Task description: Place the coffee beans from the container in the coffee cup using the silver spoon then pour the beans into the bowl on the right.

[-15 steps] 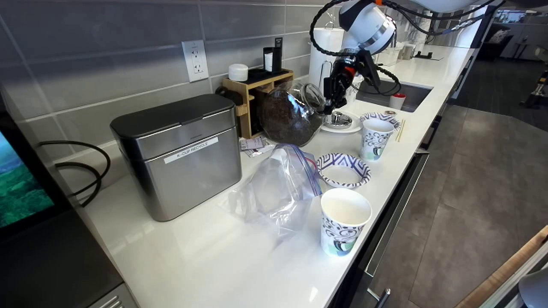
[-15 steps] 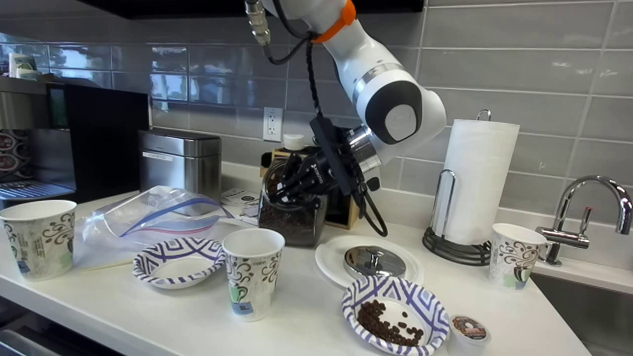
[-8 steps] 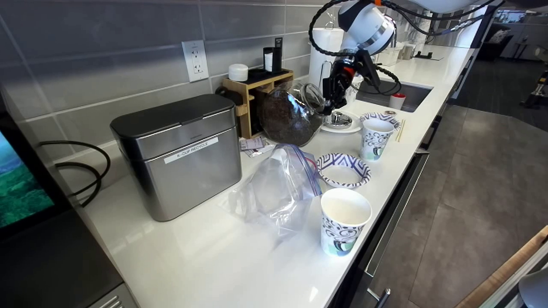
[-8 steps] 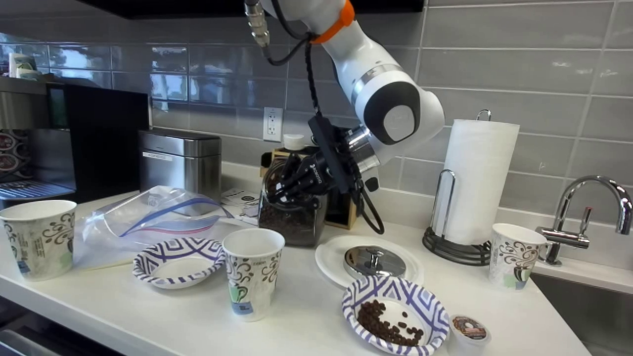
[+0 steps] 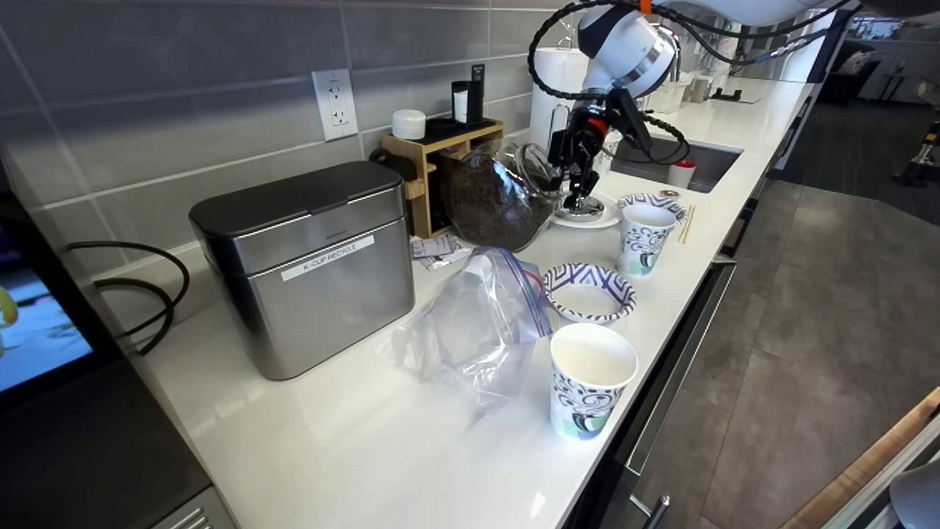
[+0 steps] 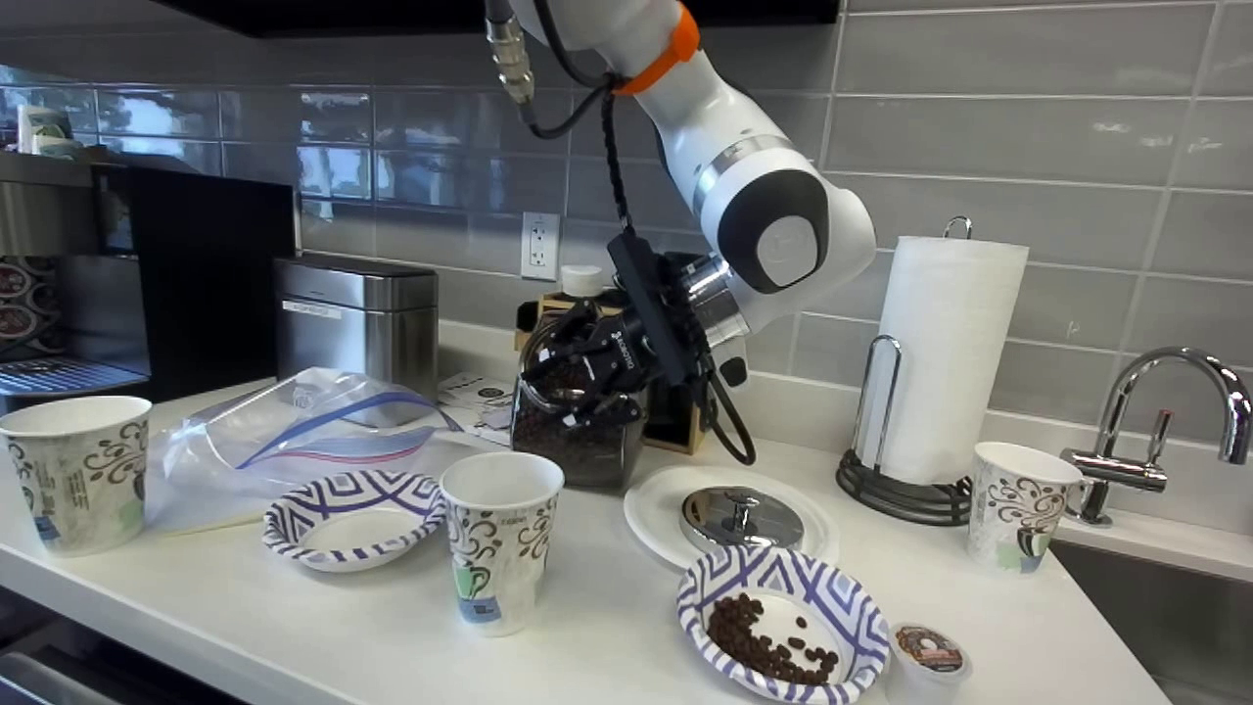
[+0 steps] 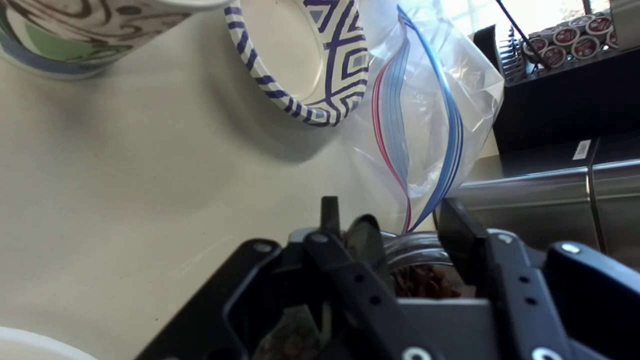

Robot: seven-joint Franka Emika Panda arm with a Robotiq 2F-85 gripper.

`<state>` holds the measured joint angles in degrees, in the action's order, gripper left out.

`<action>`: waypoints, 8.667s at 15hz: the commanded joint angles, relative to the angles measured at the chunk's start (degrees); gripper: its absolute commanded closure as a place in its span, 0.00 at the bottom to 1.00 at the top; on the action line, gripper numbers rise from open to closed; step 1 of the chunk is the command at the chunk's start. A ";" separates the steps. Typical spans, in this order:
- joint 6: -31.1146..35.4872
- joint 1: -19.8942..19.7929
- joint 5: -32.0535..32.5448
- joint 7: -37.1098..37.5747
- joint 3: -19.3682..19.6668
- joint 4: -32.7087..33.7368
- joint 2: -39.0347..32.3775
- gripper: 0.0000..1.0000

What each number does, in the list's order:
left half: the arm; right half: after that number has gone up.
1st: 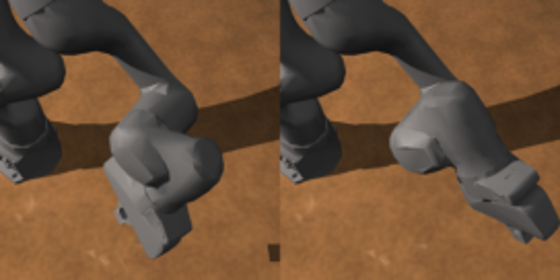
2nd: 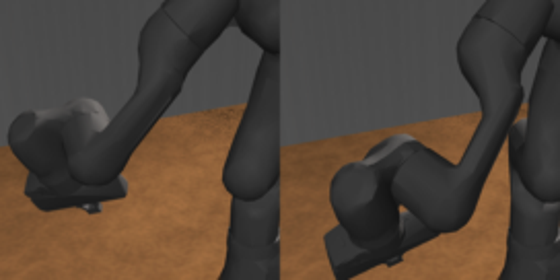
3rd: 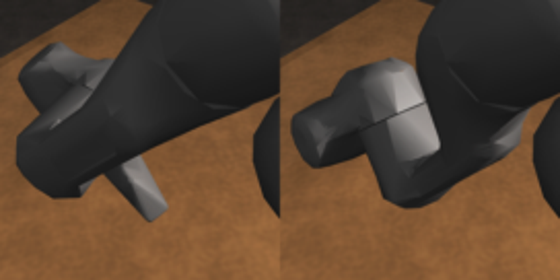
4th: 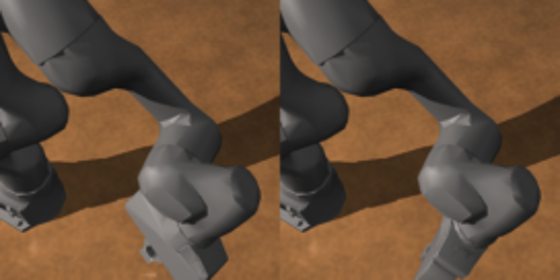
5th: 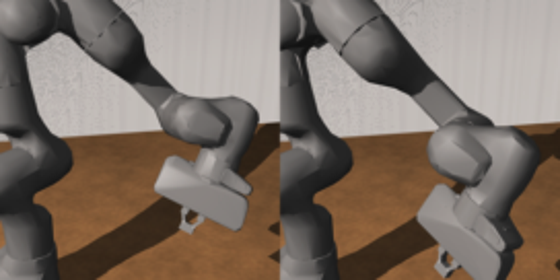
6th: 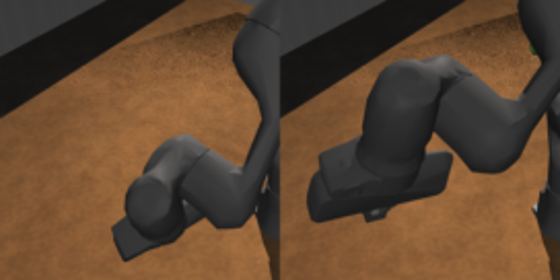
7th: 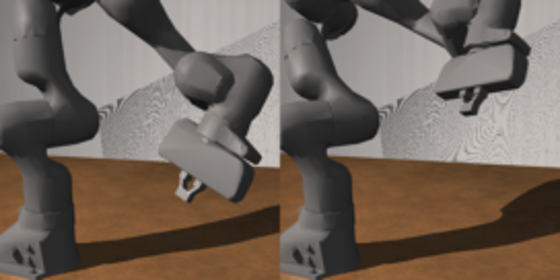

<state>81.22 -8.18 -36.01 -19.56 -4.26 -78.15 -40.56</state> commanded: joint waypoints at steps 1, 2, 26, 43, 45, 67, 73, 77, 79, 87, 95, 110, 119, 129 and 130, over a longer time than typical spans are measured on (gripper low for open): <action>-1.88 0.40 1.79 1.92 0.18 0.45 -0.05 0.12; -2.46 0.54 2.49 2.40 0.34 0.30 0.24 0.04; 12.62 2.45 29.73 -10.84 0.88 -24.19 24.48 0.00; 39.88 4.18 29.49 -17.51 3.09 -49.35 38.52 0.00; 42.25 4.30 29.59 -16.77 3.08 -50.19 38.24 0.01; 45.55 4.43 31.34 -13.94 3.80 -50.17 37.69 0.99; 47.93 4.76 33.25 -13.45 4.17 -51.26 42.55 0.99; 52.54 4.42 38.55 -12.15 5.11 -52.17 45.58 0.99; 54.70 4.25 41.28 -11.19 5.78 -52.67 46.90 0.99; 60.55 1.32 67.34 6.95 6.52 -53.88 49.49 0.99; 58.85 1.42 76.04 16.56 7.23 -52.28 48.23 0.96; 57.67 1.13 112.38 50.18 6.04 -54.63 51.88 0.99; 48.75 4.03 125.10 69.49 4.67 -55.72 51.44 0.99; 45.91 5.34 126.02 69.82 4.87 -54.41 50.09 0.99; 44.97 5.55 126.83 70.64 4.63 -54.51 50.01 0.99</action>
<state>129.52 -3.92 87.68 47.80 0.79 -132.19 9.73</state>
